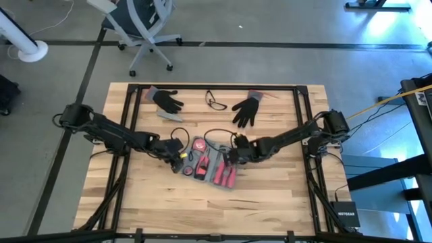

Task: Prefit tool cases

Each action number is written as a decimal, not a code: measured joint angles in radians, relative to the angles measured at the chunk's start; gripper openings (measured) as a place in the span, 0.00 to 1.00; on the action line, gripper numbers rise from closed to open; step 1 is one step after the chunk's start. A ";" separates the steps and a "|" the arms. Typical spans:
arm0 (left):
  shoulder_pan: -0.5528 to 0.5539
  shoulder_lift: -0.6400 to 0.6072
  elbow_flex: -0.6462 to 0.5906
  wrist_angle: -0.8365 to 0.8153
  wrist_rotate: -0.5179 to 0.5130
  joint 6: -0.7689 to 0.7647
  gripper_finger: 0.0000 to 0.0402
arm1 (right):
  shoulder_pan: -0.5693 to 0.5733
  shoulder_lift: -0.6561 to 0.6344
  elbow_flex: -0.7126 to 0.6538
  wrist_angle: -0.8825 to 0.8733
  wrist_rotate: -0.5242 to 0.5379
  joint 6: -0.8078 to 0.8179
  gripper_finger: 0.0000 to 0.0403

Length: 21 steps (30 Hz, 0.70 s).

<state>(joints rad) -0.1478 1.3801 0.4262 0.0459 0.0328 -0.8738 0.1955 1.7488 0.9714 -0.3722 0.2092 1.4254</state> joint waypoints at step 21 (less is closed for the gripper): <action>-0.095 0.118 0.027 0.239 -0.126 -0.221 0.00 | -0.104 -0.037 0.080 0.043 -0.118 -0.484 0.00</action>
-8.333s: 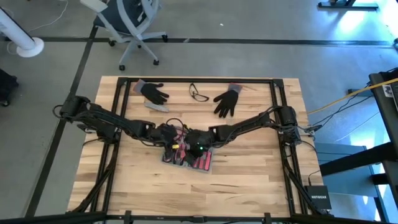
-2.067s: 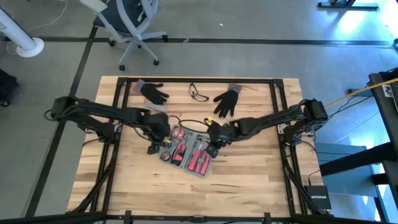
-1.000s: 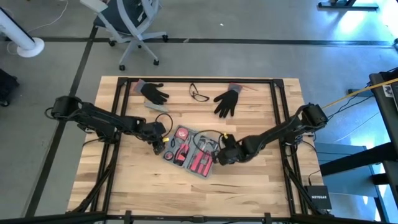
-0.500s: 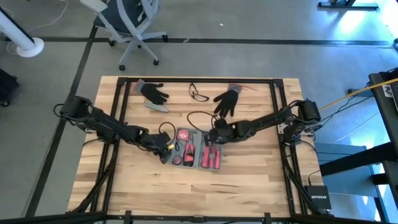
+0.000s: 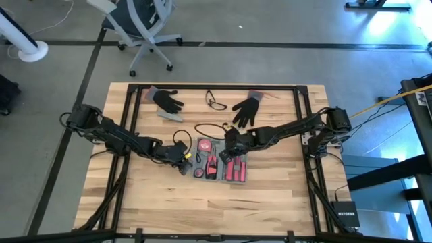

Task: Prefit tool cases

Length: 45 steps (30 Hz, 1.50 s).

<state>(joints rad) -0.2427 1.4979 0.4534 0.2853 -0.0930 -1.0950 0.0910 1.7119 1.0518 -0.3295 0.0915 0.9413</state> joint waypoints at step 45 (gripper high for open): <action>-0.007 0.006 0.001 -0.015 -0.120 -0.051 0.00 | 0.129 0.031 0.013 -0.232 -0.065 0.042 0.00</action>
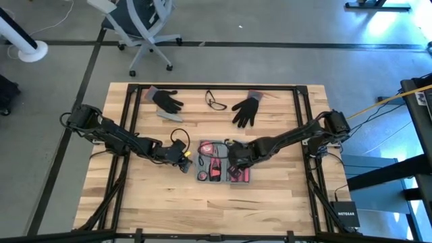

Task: Prefit tool cases

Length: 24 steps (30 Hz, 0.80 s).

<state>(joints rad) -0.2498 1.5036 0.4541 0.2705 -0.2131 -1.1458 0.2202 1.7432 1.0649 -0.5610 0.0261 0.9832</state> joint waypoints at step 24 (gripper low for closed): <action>-0.012 0.000 0.000 0.001 -0.001 -0.005 0.00 | -0.175 -0.055 0.019 0.016 0.079 -0.151 0.00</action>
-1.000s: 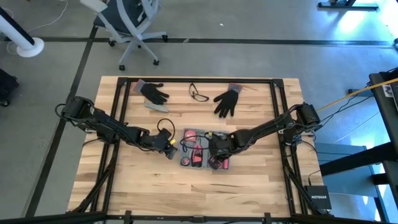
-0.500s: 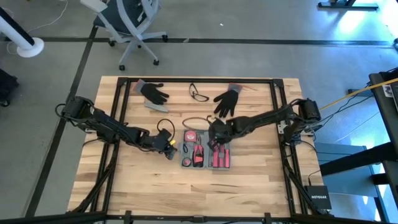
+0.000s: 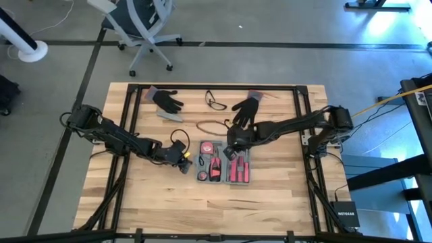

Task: Prefit tool cases

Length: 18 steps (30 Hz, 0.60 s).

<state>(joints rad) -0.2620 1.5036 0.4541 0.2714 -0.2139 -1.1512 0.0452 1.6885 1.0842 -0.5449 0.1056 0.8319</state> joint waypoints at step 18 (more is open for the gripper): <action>-0.135 0.013 -0.006 -0.061 -0.014 0.075 0.00 | 0.011 0.117 0.015 0.325 -0.433 -0.424 0.44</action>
<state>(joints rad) -0.3970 1.5167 0.4486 0.2109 -0.2274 -1.0766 0.0566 1.8054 1.0996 -0.2203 -0.3272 0.4079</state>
